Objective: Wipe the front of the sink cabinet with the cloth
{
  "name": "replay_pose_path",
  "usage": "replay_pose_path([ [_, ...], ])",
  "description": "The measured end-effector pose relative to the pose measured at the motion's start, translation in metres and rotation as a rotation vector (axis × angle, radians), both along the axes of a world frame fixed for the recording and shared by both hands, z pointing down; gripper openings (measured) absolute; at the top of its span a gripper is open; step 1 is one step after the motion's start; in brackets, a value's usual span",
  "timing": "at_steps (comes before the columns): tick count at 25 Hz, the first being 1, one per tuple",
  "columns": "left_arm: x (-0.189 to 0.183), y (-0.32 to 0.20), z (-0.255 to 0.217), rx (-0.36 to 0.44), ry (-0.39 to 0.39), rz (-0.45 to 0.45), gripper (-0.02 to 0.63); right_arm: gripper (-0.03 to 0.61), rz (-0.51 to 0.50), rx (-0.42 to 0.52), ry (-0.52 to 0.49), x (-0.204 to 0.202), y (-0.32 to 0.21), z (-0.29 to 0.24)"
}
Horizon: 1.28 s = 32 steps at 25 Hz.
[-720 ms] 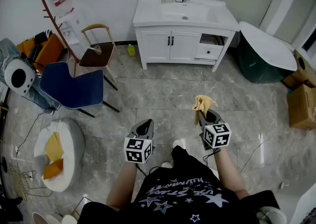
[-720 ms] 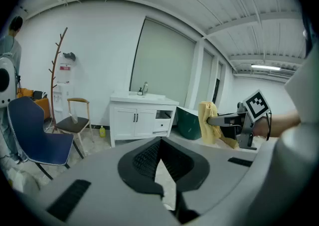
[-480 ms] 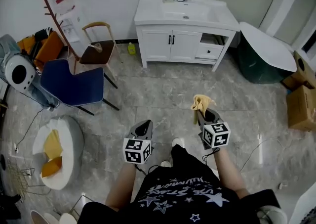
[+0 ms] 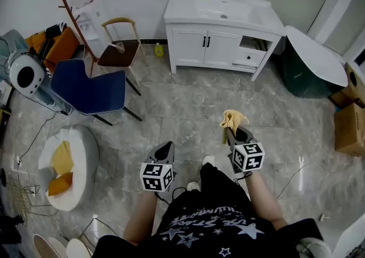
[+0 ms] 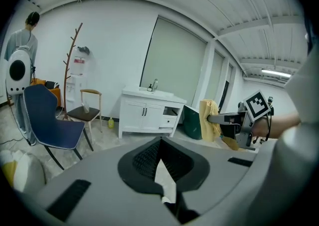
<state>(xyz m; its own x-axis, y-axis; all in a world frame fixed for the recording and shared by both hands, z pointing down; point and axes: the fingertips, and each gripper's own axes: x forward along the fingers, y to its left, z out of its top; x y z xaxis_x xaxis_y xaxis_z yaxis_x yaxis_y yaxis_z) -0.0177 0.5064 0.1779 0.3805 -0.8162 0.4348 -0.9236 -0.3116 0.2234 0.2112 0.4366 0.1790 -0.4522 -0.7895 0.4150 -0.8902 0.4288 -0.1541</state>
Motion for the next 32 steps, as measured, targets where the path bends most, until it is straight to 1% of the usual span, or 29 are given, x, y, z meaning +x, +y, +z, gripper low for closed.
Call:
replay_pose_path([
  [4,-0.009,-0.006,-0.005,0.016,0.008,-0.022,0.015,0.077,0.009,0.018,-0.012,-0.003,-0.012,-0.005],
  [8,-0.018,-0.021,-0.011,0.031,0.010,-0.045,0.015,0.077,0.018,0.036,-0.027,-0.006,-0.036,-0.013],
  [12,-0.026,-0.041,-0.001,0.005,0.016,-0.075,0.015,0.077,0.009,0.031,-0.031,-0.013,-0.066,-0.004],
  [15,-0.029,-0.068,0.008,-0.018,0.010,-0.087,0.015,0.077,-0.001,0.016,-0.037,-0.017,-0.101,0.009],
  [19,-0.033,-0.122,0.016,-0.052,-0.010,-0.098,0.015,0.077,0.005,-0.003,-0.057,-0.018,-0.165,0.023],
  [23,-0.030,-0.194,0.020,-0.083,-0.046,-0.092,0.015,0.078,0.025,-0.026,-0.085,-0.010,-0.241,0.033],
  [28,-0.011,-0.287,0.008,-0.082,-0.082,-0.080,0.015,0.078,0.027,-0.059,-0.088,0.012,-0.333,0.044],
  [32,-0.009,-0.345,0.004,-0.090,-0.093,-0.105,0.015,0.078,0.017,-0.064,-0.095,0.017,-0.400,0.045],
])
